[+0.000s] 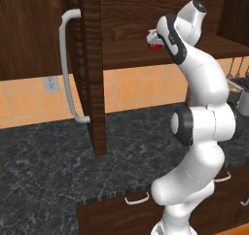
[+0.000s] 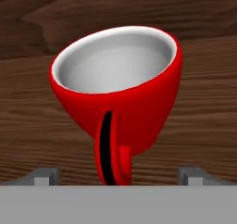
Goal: Gather all objects into one cabinet and sort the glasses and bowls to opposite sides.
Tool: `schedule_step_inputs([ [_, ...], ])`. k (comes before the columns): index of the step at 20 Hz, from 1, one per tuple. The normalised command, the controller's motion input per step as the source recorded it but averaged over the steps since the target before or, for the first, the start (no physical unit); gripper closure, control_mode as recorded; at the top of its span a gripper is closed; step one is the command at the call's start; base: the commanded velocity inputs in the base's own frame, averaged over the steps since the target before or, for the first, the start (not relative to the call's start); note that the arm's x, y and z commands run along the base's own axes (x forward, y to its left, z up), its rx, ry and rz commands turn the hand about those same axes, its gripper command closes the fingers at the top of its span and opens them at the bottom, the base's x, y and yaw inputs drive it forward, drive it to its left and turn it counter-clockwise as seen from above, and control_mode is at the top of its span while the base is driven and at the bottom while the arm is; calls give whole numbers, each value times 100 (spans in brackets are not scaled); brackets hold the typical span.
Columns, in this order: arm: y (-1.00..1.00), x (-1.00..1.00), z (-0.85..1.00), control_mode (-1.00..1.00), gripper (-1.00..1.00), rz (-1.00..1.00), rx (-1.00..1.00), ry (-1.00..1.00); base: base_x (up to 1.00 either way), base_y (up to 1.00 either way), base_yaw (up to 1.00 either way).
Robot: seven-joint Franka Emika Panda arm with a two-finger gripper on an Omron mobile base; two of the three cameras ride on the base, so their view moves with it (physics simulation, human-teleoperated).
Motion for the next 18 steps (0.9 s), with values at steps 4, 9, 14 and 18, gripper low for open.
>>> schedule_step_inputs([
  [4,-2,25,0,-100,-100,4,4,0,0,0,0],
  [9,0,6,6,-100,-100,1,0,-1,0,0,0],
  [14,1,2,17,-100,-100,0,0,-4,0,0,0],
  [18,1,18,-1,-100,-100,0,0,0,0,0,0],
])
